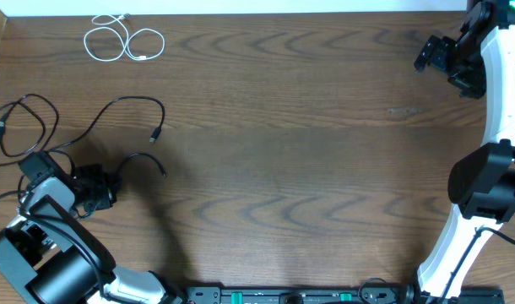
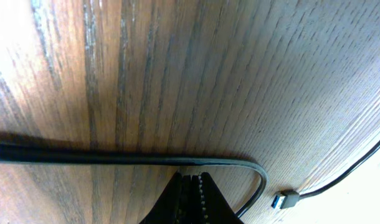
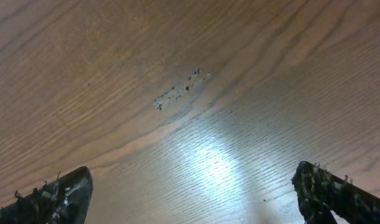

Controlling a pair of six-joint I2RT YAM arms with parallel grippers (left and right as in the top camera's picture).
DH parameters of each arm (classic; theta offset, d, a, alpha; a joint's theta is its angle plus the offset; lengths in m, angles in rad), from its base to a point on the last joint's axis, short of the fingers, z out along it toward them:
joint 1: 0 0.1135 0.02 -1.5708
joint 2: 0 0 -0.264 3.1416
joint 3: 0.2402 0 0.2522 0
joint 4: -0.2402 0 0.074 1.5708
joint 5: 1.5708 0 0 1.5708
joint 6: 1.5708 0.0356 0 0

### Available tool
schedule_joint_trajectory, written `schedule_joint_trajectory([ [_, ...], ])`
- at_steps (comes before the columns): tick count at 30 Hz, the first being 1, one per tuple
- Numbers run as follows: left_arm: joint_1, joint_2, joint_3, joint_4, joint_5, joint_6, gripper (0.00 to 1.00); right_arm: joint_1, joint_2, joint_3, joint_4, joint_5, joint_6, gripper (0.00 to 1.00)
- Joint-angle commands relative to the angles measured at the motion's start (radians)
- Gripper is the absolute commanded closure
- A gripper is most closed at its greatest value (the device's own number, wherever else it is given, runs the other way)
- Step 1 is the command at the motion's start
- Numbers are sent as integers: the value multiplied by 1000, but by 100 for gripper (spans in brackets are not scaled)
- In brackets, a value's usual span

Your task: Untangle cables

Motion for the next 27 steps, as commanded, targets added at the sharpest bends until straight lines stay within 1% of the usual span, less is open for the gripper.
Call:
schedule_joint_trajectory([
  [1,-2,27,-19,18,-62,13,92,-2,8,-1,-1,2,-10,1],
  [6,-19,30,-19,64,-62,13,92,-2,8,-1,-1,2,-10,1],
  [11,-102,34,-19,132,-68,13,93,-2,8,-1,-1,2,-10,1],
  [14,-157,45,-19,165,-143,13,92,-2,8,-1,-1,2,-10,1],
  [18,-211,72,-19,171,-246,13,92,-2,8,-1,-1,2,-10,1],
  [23,-233,126,-19,183,-273,13,93,-2,8,-1,-1,2,-10,1],
  [27,-233,180,-19,231,-277,33,92,-2,8,-1,-1,2,-10,1],
])
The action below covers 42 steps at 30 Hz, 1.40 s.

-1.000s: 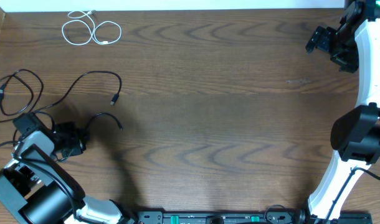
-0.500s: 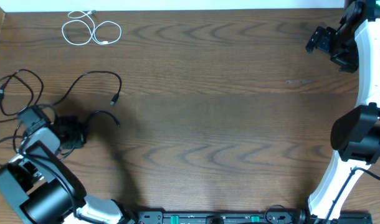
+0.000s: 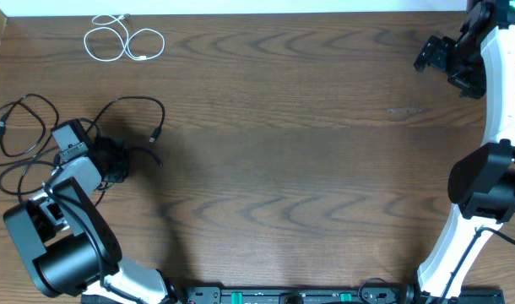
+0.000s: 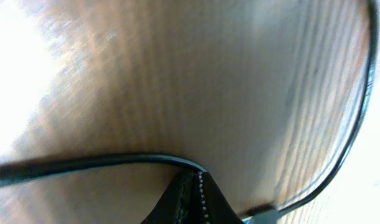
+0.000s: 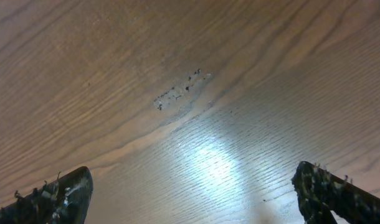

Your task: Untangle cables

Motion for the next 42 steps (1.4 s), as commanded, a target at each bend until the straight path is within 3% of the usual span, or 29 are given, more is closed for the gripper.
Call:
schedule_joint_trajectory([
  [1,-4,129,-47,19,-104,57,92,-2,8,-1,-1,2,-9,1],
  [10,-6,143,10,92,-152,296,93,-2,8,-1,-1,2,-9,1],
  [19,-23,143,142,78,-151,328,93,-2,8,-1,-1,2,-10,1],
  [27,-27,114,359,-146,-152,452,93,-2,8,-1,-1,2,-9,1],
  [33,-27,-15,453,-301,-139,450,92,-2,8,-1,-1,2,-9,1],
  [36,-27,-113,452,-383,-42,444,92,-1,8,-1,-1,2,-9,1],
  [42,-58,-260,448,-640,404,459,92,-2,8,-1,-1,2,-9,1],
])
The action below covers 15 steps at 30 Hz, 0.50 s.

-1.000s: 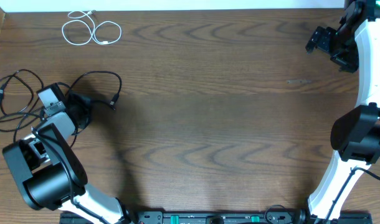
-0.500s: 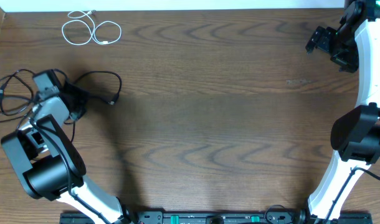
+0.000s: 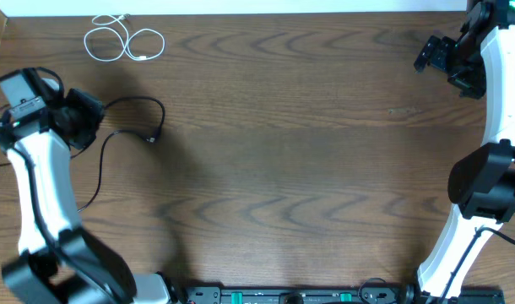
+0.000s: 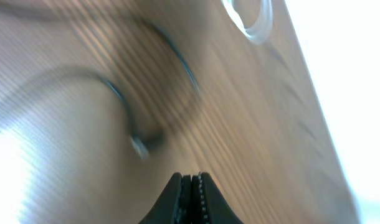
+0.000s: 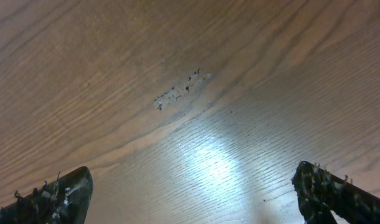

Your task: Untangle cables

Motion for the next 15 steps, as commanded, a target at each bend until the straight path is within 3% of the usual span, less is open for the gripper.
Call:
schedule_joint_trajectory([
  [1,-48,-52,3,-111,339,66,92,-2,8,-1,-1,2,-10,1],
  [4,-122,-82,-3,-202,420,206,92,-2,8,-1,-1,2,-10,1],
  [8,-235,-139,-3,-311,419,292,92,2,8,-1,-1,2,-10,1],
  [11,-304,-251,-3,-398,410,369,83,2,8,-1,-1,2,-10,1],
  [12,-323,-319,-3,-451,377,390,67,2,8,-1,-1,2,-10,1],
  [13,-335,-375,-3,-490,329,390,40,3,8,-1,-1,2,-10,1],
  [14,-352,-444,-3,-536,260,389,20,4,8,-1,-1,2,-10,1],
  [15,-361,-485,-3,-562,221,389,19,5,8,-1,-1,2,-10,1],
])
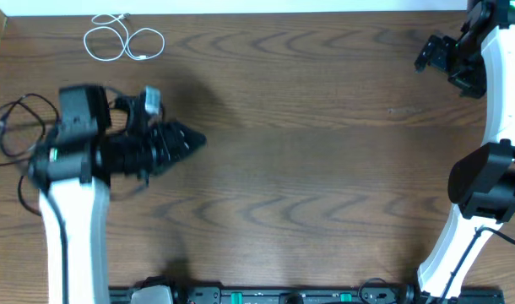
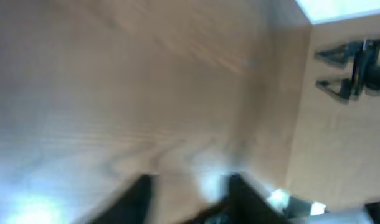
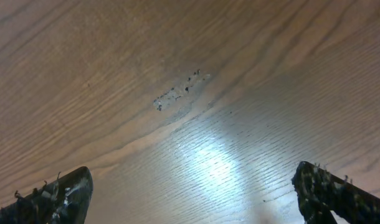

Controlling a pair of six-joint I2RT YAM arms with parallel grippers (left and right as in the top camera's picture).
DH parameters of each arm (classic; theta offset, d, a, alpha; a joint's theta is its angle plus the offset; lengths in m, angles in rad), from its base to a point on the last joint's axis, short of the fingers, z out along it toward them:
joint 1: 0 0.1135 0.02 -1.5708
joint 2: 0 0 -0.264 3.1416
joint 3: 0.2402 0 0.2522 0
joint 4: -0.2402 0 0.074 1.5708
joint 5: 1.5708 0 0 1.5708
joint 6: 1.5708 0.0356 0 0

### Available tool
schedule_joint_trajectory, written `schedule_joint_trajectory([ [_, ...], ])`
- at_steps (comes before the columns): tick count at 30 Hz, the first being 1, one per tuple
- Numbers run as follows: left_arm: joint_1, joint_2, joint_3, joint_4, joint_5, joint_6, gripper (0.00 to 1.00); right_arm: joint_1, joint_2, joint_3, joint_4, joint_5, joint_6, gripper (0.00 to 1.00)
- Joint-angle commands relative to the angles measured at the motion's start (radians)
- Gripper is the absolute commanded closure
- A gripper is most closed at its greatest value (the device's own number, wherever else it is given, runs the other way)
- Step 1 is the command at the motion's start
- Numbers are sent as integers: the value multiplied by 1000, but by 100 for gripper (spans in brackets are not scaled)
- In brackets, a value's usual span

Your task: Untangle cables

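A black cable [image 1: 13,114] lies in loops at the table's left edge, partly hidden under my left arm. A white cable [image 1: 122,40] lies coiled at the back left. In the overhead view my left gripper [image 1: 192,139] reaches right, past the black cable and off the wood. The blurred left wrist view shows the left gripper [image 2: 187,190] with its fingers apart and only wood between them. My right gripper [image 1: 433,52] hangs at the back right corner. The right wrist view shows the right gripper [image 3: 190,180] wide open over bare wood.
A scuffed patch [image 3: 177,93] marks the wood under the right gripper. The wooden table [image 1: 308,169] stretches between both arms. The table's far edge [image 1: 266,12] meets a white surface.
The left arm was at the far left edge with its fingers shut by the black cable. It now points right with its fingers apart, and its view is blurred. The right arm has not moved.
My left gripper was shut, low at the black cable near the left front. Then it was shut further back by the cable's loop, then at the far left edge, with the cable's shape changed. Now it is open and away from the cable. The right gripper stayed open.
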Motion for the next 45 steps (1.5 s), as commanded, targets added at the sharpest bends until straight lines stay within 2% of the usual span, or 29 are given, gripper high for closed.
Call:
schedule_joint_trajectory([
  [1,-43,-204,0,-98,-172,60,19,4,8,-1,-1,2,-10,1],
  [2,-50,-242,0,-123,-208,60,16,4,8,-1,-1,2,-10,1],
  [3,-54,-279,0,-148,-238,59,7,4,8,-1,-1,2,-10,1],
  [7,-56,-401,0,-216,-304,60,6,4,8,-1,-1,2,-10,1],
  [15,-56,-540,0,-220,-309,60,5,4,8,-1,-1,2,-10,1],
  [45,-56,-553,0,-280,-309,60,5,4,8,-1,-1,2,-10,1],
])
